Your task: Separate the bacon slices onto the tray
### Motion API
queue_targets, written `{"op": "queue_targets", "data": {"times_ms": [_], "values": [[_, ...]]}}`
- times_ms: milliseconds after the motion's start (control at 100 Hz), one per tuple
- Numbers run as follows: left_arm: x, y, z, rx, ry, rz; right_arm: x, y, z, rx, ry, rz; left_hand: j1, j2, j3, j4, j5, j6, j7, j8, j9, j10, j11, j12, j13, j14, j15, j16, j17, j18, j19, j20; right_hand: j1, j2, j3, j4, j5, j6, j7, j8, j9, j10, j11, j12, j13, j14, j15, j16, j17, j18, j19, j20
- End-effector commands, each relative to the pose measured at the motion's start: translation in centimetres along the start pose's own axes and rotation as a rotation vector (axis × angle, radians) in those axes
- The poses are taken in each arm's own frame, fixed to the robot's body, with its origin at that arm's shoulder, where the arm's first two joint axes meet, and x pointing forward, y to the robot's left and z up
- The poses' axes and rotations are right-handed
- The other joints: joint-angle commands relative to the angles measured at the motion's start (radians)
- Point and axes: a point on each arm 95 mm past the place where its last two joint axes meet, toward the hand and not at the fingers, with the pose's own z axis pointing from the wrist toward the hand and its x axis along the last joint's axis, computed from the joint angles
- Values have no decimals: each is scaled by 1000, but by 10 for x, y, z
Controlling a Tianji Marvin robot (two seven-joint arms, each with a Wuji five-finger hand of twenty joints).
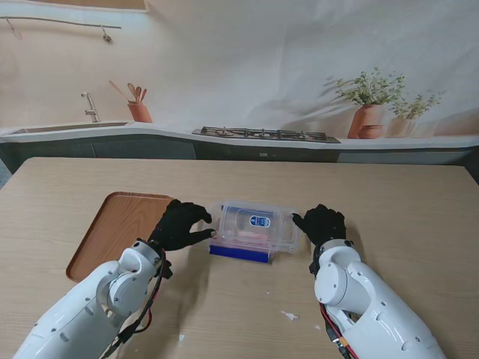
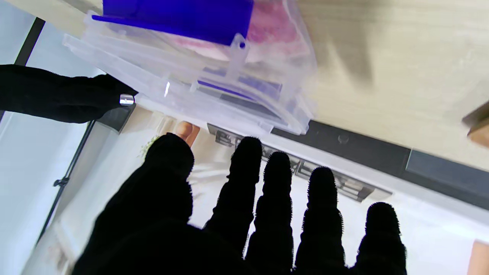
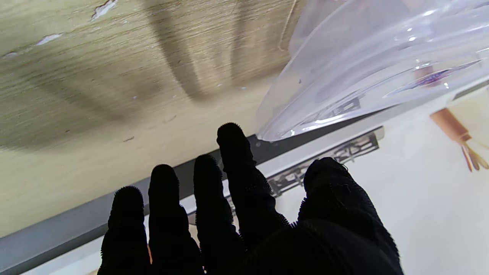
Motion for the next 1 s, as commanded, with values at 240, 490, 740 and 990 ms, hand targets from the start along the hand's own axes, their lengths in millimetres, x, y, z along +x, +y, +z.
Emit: {"op": "queue_targets", "data": {"times_ms": [240,490,740,990], "values": [[5,1,3,-28,57,-32,-10,-6,1,16,-105,83,-3,14,25,33,-113,-116,-160,-168,-90,-75,-89,-98,-20,-70,-81,-71,26,-3,-36,17,-52,-61,-14,49,-133,60,-65,17,-16,86,113,39,57,81,161,78,89,66,84,76],[8,11,5,-125,91,-32,-8,-8,1,66,-165,199,3,18,33,31,-51,-137,-187,-190,-77,-99,-94,-117,1,-88,-97,-98,36,0,-41,-3,-82,-77,-13,49,-106,74,-51,18,25,120,142,47,124,118,217,102,165,118,121,95],[10,17,5,-171,96,-29,-5,-10,1,132,-161,278,0,19,28,29,-21,-134,-188,-191,-68,-103,-97,-121,5,-93,-102,-107,33,-1,-45,-13,-113,-71,-19,45,-95,77,-48,16,40,128,140,45,136,125,225,106,167,124,127,103],[10,19,5,-183,95,-30,1,-8,0,157,-158,371,-1,21,21,29,-17,-132,-188,-190,-67,-106,-99,-122,7,-90,-103,-112,30,-3,-47,-21,-88,-89,-6,48,-89,73,-47,14,47,123,139,44,146,125,227,108,174,124,133,110]]}}
